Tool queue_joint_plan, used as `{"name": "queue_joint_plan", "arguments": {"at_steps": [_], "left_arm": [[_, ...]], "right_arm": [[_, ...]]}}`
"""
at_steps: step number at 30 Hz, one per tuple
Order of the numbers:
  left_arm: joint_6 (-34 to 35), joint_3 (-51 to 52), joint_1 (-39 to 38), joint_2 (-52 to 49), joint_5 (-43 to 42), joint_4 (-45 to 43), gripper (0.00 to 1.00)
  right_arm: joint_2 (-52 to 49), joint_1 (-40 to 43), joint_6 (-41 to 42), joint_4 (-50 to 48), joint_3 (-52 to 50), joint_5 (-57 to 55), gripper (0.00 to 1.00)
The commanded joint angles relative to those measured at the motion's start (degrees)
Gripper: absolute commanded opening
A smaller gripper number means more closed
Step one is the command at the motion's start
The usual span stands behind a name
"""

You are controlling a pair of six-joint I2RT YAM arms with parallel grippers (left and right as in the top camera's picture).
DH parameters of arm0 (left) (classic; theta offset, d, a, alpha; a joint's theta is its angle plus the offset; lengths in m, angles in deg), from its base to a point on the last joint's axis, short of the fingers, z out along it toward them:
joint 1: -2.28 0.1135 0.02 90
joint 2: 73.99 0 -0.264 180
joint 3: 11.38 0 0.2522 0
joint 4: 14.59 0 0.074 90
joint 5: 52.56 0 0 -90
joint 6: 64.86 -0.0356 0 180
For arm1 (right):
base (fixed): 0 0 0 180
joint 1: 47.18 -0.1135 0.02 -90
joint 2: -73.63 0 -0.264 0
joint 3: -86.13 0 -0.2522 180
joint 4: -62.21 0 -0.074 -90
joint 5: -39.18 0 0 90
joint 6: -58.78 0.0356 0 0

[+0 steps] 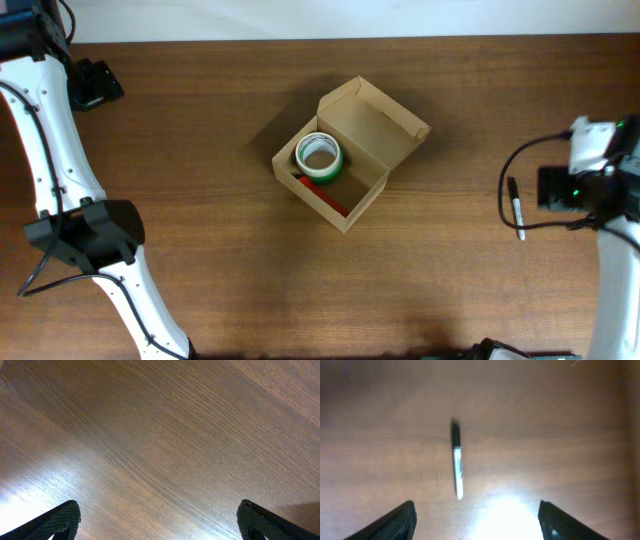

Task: Pack container
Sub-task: 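Move the right gripper back over the black marker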

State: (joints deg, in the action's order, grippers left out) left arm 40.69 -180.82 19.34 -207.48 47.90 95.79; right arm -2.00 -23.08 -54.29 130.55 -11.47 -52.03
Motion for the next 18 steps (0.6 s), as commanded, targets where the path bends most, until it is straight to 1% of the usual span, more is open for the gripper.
{"name": "queue_joint_plan", "arguments": {"at_steps": [1, 4, 7, 9, 18], "left_arm": [[-0.7, 0.1, 0.4, 1.0, -0.2, 0.0, 1.0], [-0.7, 0.1, 0.4, 1.0, -0.2, 0.0, 1.0], [-0.7, 0.1, 0.4, 1.0, -0.2, 0.0, 1.0], [-0.7, 0.1, 0.4, 1.0, -0.2, 0.0, 1.0], [-0.7, 0.1, 0.4, 1.0, -0.2, 0.0, 1.0]], "right_arm": [[-3.8, 1.1, -4.4, -1.8, -1.2, 2.7, 0.79], [-10.1, 1.2, -4.4, -3.3, -1.2, 2.5, 0.78], [-15.8, 1.2, -4.3, -4.6, -1.0, 2.8, 0.73], [-18.6, 1.2, -4.4, -5.8, -1.0, 2.8, 0.72], [-27.4, 1.6, -5.0, -9.0, -1.0, 2.5, 0.67]]}}
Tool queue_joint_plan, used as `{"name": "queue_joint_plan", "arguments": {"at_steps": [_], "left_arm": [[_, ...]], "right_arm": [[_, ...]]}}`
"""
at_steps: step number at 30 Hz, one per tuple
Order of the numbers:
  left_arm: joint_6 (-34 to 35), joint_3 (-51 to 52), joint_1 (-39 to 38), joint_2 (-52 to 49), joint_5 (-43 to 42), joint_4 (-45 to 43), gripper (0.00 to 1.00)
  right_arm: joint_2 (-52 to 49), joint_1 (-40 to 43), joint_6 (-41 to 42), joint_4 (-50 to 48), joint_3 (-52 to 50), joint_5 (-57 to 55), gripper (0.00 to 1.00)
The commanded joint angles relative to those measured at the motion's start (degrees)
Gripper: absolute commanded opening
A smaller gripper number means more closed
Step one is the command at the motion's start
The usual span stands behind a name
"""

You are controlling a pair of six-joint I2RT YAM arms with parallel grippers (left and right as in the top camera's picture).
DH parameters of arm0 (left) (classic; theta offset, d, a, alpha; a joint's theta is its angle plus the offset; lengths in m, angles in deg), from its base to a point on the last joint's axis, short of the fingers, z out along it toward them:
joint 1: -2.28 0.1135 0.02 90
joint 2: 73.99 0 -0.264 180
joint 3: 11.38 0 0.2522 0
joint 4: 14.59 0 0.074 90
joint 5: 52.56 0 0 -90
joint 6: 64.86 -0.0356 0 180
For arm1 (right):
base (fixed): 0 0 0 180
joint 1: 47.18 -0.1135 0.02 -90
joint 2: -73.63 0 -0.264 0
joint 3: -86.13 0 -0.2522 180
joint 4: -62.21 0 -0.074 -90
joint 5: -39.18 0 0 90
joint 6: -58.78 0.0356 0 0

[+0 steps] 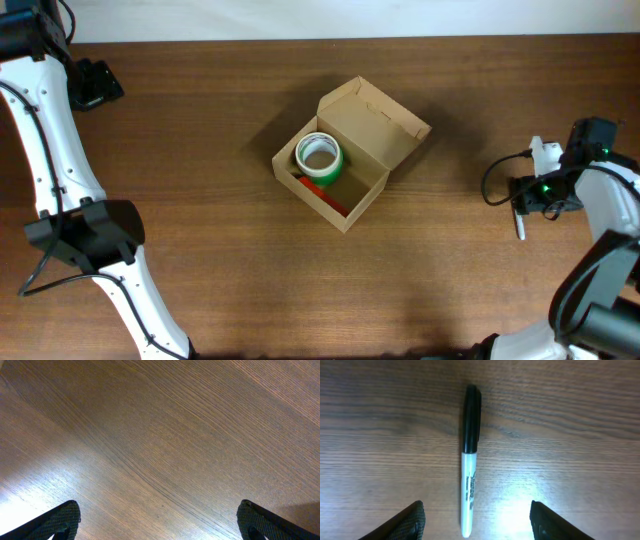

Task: Pack container
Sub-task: 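Move the right gripper back over the black marker, then grasp the black marker with the right gripper and lift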

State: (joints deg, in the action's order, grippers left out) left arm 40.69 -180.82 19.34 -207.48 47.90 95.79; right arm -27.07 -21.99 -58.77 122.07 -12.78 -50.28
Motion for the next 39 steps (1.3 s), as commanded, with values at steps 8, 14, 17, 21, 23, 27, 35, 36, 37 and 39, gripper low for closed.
{"name": "queue_joint_plan", "arguments": {"at_steps": [8, 14, 17, 21, 23, 27, 35, 36, 37, 39], "left_arm": [[-0.7, 0.1, 0.4, 1.0, -0.2, 0.0, 1.0], [-0.7, 0.1, 0.4, 1.0, -0.2, 0.0, 1.0], [-0.7, 0.1, 0.4, 1.0, -0.2, 0.0, 1.0], [-0.7, 0.1, 0.4, 1.0, -0.2, 0.0, 1.0], [-0.7, 0.1, 0.4, 1.0, -0.2, 0.0, 1.0], [-0.7, 0.1, 0.4, 1.0, -0.2, 0.0, 1.0], [-0.7, 0.1, 0.4, 1.0, -0.2, 0.0, 1.0], [-0.7, 0.1, 0.4, 1.0, -0.2, 0.0, 1.0], [-0.7, 0.1, 0.4, 1.0, -0.2, 0.0, 1.0], [-0.7, 0.1, 0.4, 1.0, -0.2, 0.0, 1.0]], "right_arm": [[-6.9, 0.5, 2.8, -1.9, 0.3, 0.8, 0.61], [-8.8, 0.5, 4.1, -4.0, 0.3, 0.8, 0.55], [-9.9, 0.5, 5.6, -4.7, 0.3, 0.8, 0.4], [-10.5, 0.5, 8.8, -5.2, 0.3, 0.9, 0.12], [-10.5, 0.5, 10.5, -5.8, 0.3, 2.0, 0.04], [-10.0, 0.5, 11.8, -5.5, 1.6, 10.2, 0.04], [-3.6, 0.0, 21.2, 8.1, 22.1, 20.3, 0.04], [-3.1, -0.4, 21.9, 12.1, 27.2, 20.3, 0.04], [-3.0, -1.0, 22.1, 15.8, 32.0, 20.3, 0.04], [-3.0, -3.0, 22.1, 23.3, 42.3, 20.0, 0.04]]}}
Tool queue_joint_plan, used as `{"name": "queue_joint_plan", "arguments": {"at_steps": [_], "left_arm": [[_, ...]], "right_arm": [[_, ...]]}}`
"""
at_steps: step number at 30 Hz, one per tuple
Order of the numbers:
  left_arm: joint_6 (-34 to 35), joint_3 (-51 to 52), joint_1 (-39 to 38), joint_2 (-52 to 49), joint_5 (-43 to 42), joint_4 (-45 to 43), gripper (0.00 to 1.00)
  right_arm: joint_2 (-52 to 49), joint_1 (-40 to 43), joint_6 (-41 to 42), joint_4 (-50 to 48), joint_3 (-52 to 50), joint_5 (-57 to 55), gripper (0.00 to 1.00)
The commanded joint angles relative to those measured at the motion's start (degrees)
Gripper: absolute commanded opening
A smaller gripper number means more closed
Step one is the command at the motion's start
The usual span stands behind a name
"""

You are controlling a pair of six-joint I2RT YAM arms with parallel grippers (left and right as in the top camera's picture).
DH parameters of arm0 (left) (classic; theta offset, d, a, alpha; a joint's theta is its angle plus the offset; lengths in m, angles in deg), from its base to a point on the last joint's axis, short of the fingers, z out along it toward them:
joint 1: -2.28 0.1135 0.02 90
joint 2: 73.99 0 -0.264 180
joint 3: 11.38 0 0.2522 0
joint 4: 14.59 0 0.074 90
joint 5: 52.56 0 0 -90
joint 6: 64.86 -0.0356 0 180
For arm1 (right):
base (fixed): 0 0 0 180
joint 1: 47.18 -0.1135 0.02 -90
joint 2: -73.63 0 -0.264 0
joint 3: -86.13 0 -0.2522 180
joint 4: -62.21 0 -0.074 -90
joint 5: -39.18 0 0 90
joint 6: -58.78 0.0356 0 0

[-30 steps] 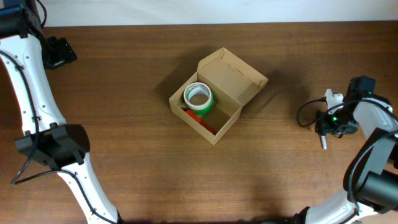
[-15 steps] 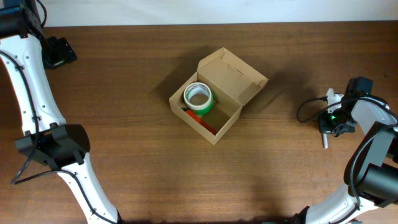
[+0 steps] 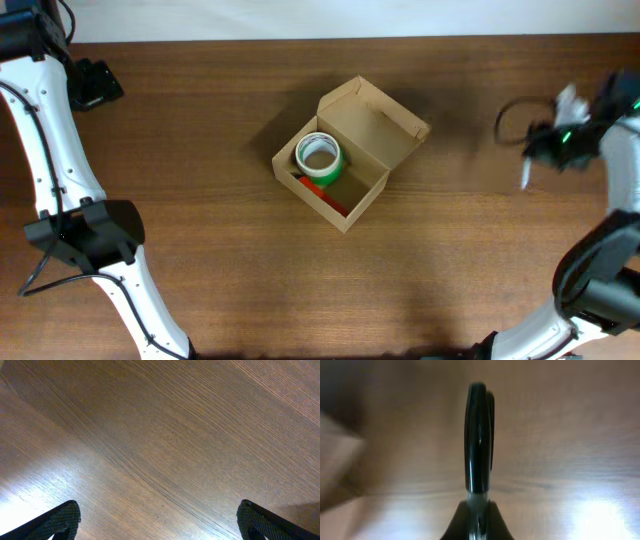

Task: Pack container
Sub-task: 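Grasp the black marker with the right gripper and lift, then lower the black marker into the box beside the cutter, release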

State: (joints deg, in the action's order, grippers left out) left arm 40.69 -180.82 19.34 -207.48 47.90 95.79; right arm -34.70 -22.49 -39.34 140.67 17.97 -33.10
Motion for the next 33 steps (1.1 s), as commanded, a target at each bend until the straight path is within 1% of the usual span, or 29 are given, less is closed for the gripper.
{"name": "queue_joint_plan", "arguments": {"at_steps": [1, 3, 6, 7, 8, 11, 15, 17, 19, 22, 29, 33], "left_arm": [[-0.7, 0.1, 0.4, 1.0, -0.2, 0.0, 1.0], [-0.7, 0.1, 0.4, 1.0, -0.2, 0.0, 1.0], [-0.7, 0.1, 0.4, 1.0, -0.2, 0.0, 1.0], [-0.7, 0.1, 0.4, 1.0, -0.2, 0.0, 1.0], [-0.7, 0.1, 0.4, 1.0, -0.2, 0.0, 1.0], [-0.7, 0.1, 0.4, 1.0, -0.2, 0.0, 1.0], [-0.7, 0.1, 0.4, 1.0, -0.2, 0.0, 1.0], [-0.7, 0.1, 0.4, 1.0, -0.2, 0.0, 1.0], [-0.7, 0.1, 0.4, 1.0, -0.2, 0.0, 1.0], [-0.7, 0.1, 0.4, 1.0, -0.2, 0.0, 1.0], [-0.7, 0.1, 0.4, 1.0, -0.2, 0.0, 1.0], [-0.7, 0.1, 0.4, 1.0, -0.2, 0.0, 1.0]], "right_arm": [[4.6, -3.5, 2.6, 7.2, 15.0, 2.8, 0.04], [4.6, -7.0, 2.6, 12.5, 22.6, 2.4, 0.04], [4.6, -16.0, 2.6, 19.1, 30.2, -0.7, 0.04], [4.6, -18.9, 2.6, 20.4, 31.1, -2.3, 0.04], [4.6, -24.3, 2.6, 22.2, 31.5, -4.5, 0.04], [3.8, -34.8, 2.4, 24.1, 31.5, -8.7, 0.04], [1.3, -47.9, 2.4, 22.8, 31.4, -13.9, 0.04], [-0.3, -52.1, 2.4, 21.3, 31.4, -17.3, 0.04], [-2.2, -55.1, 2.4, 19.8, 31.3, -18.7, 0.04], [-5.4, -56.7, 2.4, 18.8, 31.3, -18.6, 0.04], [-13.5, -56.9, 2.5, 17.8, 31.3, -18.2, 0.04], [-16.5, -57.0, 3.4, 13.6, 30.3, -18.2, 0.04]]}}
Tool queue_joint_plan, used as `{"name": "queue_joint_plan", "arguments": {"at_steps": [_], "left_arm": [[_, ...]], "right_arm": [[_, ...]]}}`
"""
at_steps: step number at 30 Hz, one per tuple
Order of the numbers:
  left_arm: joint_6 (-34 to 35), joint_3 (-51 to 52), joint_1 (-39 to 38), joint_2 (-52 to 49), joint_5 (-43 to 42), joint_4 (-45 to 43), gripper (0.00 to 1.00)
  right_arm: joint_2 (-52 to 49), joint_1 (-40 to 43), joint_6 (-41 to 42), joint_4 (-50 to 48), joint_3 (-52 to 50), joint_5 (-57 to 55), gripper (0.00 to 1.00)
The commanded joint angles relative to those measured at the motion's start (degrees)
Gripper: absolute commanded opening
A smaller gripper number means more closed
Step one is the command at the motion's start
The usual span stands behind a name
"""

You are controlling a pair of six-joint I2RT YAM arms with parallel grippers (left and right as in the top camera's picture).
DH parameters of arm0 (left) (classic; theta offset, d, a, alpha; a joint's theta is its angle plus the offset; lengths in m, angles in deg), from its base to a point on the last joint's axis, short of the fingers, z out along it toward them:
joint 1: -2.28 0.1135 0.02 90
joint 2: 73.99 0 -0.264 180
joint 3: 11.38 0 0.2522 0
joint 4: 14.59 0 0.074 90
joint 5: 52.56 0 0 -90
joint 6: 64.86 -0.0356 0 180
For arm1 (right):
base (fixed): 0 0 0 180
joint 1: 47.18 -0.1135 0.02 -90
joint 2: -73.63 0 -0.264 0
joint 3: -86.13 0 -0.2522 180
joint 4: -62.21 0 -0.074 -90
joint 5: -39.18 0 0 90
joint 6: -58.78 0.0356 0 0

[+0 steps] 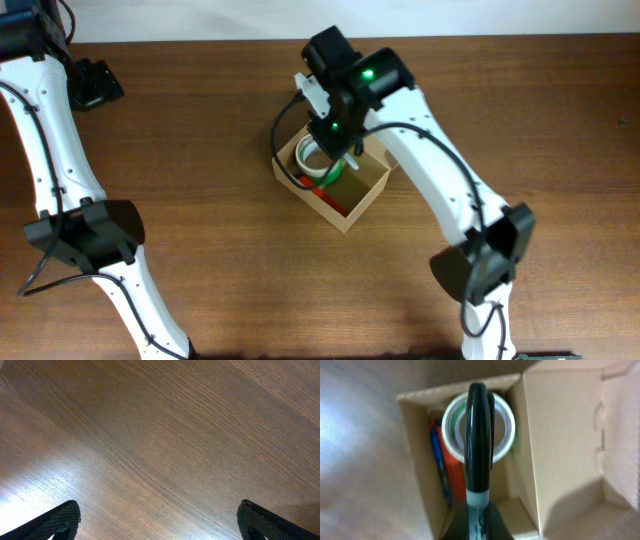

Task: Pack container
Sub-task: 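Lower the black marker into the box beside the cutter, release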

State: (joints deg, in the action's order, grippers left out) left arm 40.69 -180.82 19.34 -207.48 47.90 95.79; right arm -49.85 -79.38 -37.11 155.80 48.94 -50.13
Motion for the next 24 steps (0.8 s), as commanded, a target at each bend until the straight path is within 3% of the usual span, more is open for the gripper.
{"name": "queue_joint_plan", "arguments": {"at_steps": [1, 24], "left_arm": [[-0.7, 0.1, 0.4, 1.0, -0.2, 0.0, 1.0], [-0.7, 0.1, 0.4, 1.0, -0.2, 0.0, 1.0]], "right_arm": [[-1.7, -0.1, 1.7, -2.6, -1.1, -1.2, 0.04], [-2.9, -1.3, 0.8, -6.1, -13.9, 6.9, 0.04]]}}
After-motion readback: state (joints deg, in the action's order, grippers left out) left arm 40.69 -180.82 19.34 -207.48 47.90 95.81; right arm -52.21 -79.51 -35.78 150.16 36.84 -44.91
